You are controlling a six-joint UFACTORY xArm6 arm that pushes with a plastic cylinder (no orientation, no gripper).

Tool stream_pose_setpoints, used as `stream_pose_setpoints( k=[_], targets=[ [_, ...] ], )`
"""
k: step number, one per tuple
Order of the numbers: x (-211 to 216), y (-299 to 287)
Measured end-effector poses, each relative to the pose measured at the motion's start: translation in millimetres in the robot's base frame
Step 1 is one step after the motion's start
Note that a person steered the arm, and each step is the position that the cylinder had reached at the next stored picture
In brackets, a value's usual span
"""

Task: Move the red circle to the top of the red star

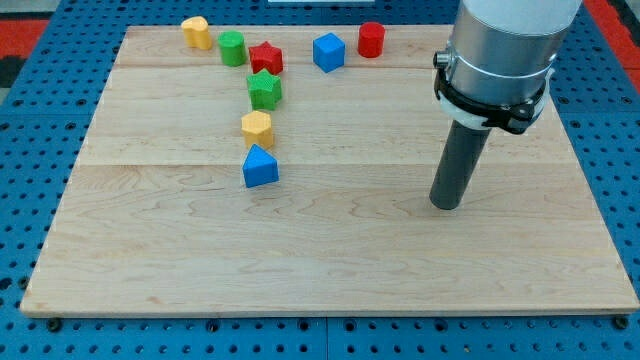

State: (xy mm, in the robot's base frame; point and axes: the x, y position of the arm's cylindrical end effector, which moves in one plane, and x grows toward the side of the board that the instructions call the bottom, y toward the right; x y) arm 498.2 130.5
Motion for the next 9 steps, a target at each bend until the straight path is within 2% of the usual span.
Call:
stream_pose_setpoints(
  k=[3,4,5,6,7,8,9],
  targets=[
    [-1.1,-6.1],
    [-30.6,-3.9],
    [-132.1,51.5],
    [-242.7,20.2],
    [-284.6,-69.9],
    [-288.1,-164.1],
    [-295.7,-167.0]
  ],
)
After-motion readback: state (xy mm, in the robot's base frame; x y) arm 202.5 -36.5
